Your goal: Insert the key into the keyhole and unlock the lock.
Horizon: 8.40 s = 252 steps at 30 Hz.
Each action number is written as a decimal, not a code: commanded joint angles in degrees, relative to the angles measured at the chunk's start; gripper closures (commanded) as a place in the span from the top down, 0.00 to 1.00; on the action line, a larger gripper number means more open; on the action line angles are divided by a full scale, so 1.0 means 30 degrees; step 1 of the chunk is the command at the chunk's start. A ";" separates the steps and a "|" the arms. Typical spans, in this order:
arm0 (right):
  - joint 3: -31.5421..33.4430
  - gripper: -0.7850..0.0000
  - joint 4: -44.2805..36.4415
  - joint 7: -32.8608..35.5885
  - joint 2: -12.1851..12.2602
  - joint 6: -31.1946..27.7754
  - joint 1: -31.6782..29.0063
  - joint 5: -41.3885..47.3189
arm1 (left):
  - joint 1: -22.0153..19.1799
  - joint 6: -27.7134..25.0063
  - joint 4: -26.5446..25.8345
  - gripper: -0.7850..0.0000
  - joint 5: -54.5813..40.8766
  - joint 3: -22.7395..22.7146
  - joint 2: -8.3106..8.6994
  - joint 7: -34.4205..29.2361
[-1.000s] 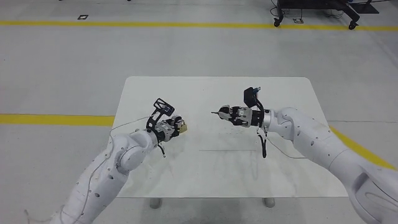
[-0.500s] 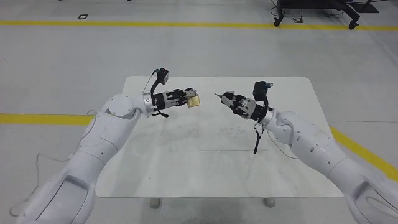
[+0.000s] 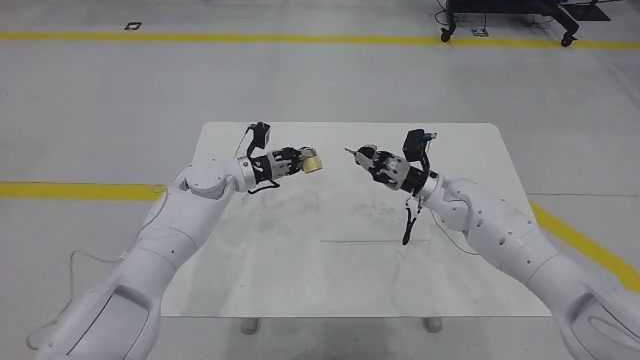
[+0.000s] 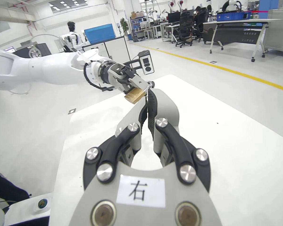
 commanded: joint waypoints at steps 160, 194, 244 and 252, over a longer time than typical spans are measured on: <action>0.7236 0.00 -0.1132 1.9364 -0.3345 1.0240 -0.3779 2.0333 | -0.0252 0.7552 0.0815 0.00 0.2419 -0.1931 -0.3900 0.6166; 0.9400 1.00 -0.0718 2.0501 -0.3509 0.8084 -0.4369 2.0361 | 0.0042 0.5640 0.0293 0.00 0.3623 -0.2440 -0.3909 0.3511; 1.0744 0.00 0.0946 2.6434 -0.3641 0.7721 -0.4334 2.4091 | 0.1475 0.0965 -0.2187 0.00 0.7300 -0.3395 -0.3536 0.4150; 1.0898 0.00 0.1211 2.5914 -0.3675 0.6367 -0.4366 2.3137 | 0.1299 0.2154 -0.1788 0.00 0.6327 -0.3463 -0.3660 0.3362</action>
